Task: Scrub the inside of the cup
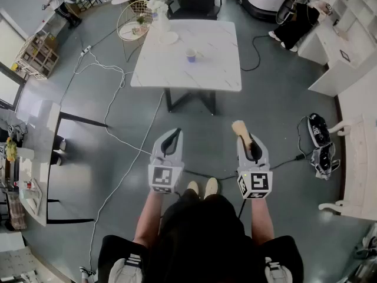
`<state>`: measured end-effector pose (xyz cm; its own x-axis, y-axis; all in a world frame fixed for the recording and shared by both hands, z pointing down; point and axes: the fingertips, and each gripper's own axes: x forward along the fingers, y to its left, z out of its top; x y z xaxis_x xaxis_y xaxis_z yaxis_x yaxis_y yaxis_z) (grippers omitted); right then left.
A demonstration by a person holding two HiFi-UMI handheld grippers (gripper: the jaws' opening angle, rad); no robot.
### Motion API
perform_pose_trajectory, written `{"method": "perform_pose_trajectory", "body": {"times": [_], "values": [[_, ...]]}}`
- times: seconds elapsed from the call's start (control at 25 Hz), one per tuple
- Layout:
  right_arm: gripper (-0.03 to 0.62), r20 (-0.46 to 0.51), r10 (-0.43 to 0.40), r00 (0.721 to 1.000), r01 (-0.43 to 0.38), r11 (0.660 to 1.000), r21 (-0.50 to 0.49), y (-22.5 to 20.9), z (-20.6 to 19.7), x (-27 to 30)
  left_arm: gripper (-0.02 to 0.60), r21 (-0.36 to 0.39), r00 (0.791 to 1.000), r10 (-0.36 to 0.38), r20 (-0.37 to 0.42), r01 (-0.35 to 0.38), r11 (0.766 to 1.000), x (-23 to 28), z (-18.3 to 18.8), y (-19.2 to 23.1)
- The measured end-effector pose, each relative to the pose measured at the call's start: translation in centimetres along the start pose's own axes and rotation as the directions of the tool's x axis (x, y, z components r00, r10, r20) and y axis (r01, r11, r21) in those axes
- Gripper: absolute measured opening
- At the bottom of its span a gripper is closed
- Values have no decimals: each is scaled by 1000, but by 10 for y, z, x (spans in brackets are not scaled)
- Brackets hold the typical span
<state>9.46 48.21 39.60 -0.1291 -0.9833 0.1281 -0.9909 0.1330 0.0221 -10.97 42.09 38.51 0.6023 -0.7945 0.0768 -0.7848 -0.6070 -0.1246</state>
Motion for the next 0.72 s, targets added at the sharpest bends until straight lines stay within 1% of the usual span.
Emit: {"method": "perform_pose_trajectory", "body": {"times": [0.36,0.52,0.72], "values": [[114,-2,10,1000,-10,1000,7,-9,-2,1,8,1,1000,11,-11,-11,1000,4,-1,-5],[114,8,5,1000,-6,999,46,-19,-2,4,8,7,1000,16,-15,-16,1000,9,1,-10],[114,16,29,999,-30,999,44,-28,0,8,8,22,999,33,-9,-33,999,15,8,-17]]}}
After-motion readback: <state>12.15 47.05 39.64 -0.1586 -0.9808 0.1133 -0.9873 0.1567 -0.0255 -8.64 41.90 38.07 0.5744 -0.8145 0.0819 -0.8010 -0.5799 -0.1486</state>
